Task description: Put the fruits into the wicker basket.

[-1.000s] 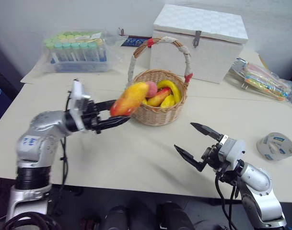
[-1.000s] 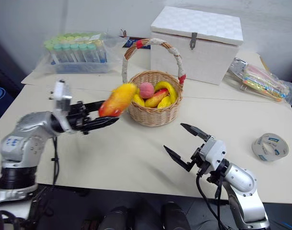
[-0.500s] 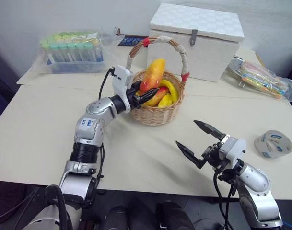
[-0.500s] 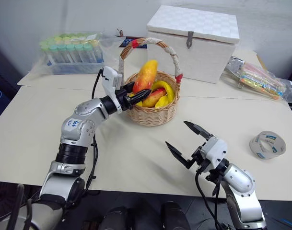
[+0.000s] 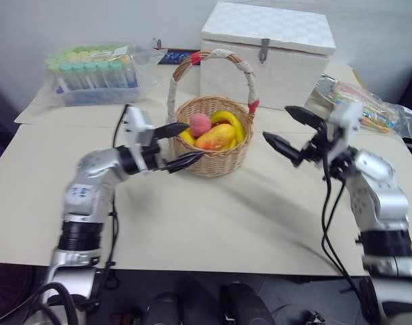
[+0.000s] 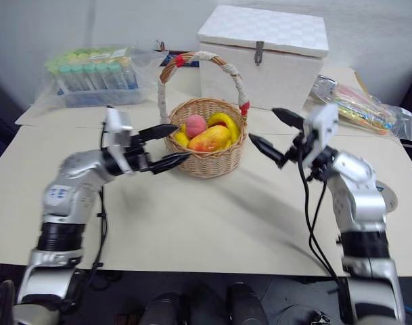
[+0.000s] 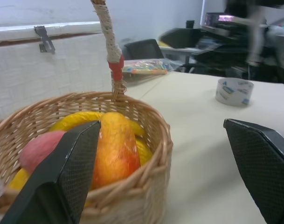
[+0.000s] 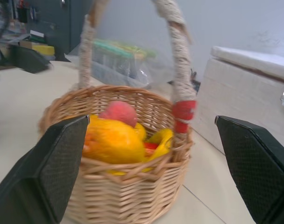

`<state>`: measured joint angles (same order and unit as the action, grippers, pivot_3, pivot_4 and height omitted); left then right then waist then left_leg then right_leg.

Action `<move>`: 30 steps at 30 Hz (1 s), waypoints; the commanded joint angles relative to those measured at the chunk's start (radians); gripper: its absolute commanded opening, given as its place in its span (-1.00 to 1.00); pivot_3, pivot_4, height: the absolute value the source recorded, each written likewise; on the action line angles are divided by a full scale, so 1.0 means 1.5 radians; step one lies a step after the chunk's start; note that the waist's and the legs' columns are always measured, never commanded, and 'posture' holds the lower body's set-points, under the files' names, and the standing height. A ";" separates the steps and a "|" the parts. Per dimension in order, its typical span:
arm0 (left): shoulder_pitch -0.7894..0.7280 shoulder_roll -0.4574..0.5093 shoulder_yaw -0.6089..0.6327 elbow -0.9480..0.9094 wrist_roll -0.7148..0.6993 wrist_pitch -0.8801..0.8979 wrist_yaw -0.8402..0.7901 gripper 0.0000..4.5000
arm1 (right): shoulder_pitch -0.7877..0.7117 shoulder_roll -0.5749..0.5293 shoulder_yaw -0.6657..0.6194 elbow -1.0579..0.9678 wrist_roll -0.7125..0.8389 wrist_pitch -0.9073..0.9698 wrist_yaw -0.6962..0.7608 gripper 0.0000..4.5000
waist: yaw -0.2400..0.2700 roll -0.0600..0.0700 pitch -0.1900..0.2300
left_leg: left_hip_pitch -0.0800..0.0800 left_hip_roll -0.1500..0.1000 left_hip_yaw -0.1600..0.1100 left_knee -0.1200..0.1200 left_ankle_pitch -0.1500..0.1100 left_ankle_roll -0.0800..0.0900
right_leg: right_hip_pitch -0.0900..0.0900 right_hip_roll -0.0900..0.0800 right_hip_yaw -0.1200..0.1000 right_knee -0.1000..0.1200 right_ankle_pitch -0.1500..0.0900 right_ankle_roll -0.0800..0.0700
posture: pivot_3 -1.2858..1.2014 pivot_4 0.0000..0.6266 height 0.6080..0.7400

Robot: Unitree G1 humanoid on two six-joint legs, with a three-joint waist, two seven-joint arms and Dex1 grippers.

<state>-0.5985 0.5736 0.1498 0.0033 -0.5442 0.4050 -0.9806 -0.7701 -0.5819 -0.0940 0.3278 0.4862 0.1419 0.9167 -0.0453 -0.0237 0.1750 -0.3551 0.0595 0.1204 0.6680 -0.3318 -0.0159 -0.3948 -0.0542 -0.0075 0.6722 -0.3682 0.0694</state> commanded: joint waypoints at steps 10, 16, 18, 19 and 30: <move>0.165 0.100 0.096 -0.102 -0.099 0.055 -0.075 0.97 | -0.354 0.075 0.040 0.562 -0.159 -0.121 0.214 1.00 | -0.010 0.003 0.002 | -0.004 0.000 -0.001 0.000 -0.001 0.001 | -0.002 -0.002 -0.002 0.000 0.000 0.000 | 0.03 -0.52 1.00; 0.194 0.093 0.106 -0.134 -0.106 0.058 -0.041 1.00 | -0.394 0.112 0.028 0.604 -0.184 -0.139 0.267 0.29 | -0.013 0.003 0.002 | -0.005 0.000 -0.002 0.001 -0.001 0.001 | -0.002 -0.002 -0.002 0.002 0.000 0.000 | 0.03 -0.52 1.00; 0.199 0.094 0.107 -0.137 -0.109 0.061 -0.036 1.00 | -0.393 0.114 0.024 0.606 -0.188 -0.140 0.280 -0.02 | -0.016 0.004 0.002 | -0.005 0.000 -0.002 0.000 -0.001 0.001 | -0.002 -0.002 -0.002 0.002 0.000 0.000 | 0.03 -0.52 1.00; 0.201 0.094 0.108 -0.138 -0.110 0.061 -0.035 1.00 | -0.390 0.113 0.023 0.606 -0.191 -0.140 0.287 -0.18 | -0.018 0.004 0.002 | -0.005 0.000 -0.002 0.000 -0.001 0.001 | -0.002 -0.002 -0.002 0.002 0.000 0.000 | 0.03 -0.52 1.00; 0.160 0.065 0.057 -0.103 -0.088 0.048 -0.034 1.00 | -0.224 0.070 -0.042 0.294 -0.103 -0.073 0.323 -0.91 | -0.020 0.004 0.002 | -0.006 0.000 -0.004 0.001 -0.001 0.001 | -0.002 -0.002 -0.004 0.001 0.000 0.000 | 0.03 -0.52 1.00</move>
<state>-0.3486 0.6720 0.2370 -0.1541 -0.6799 0.4976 -1.0253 -1.1355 -0.4469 -0.1024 0.9381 0.2538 -0.0197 1.4149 -0.0752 -0.0183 0.1784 -0.3654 0.0589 0.1131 0.6694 -0.3331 -0.0142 -0.3977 -0.0574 -0.0146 0.6739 -0.3679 0.0699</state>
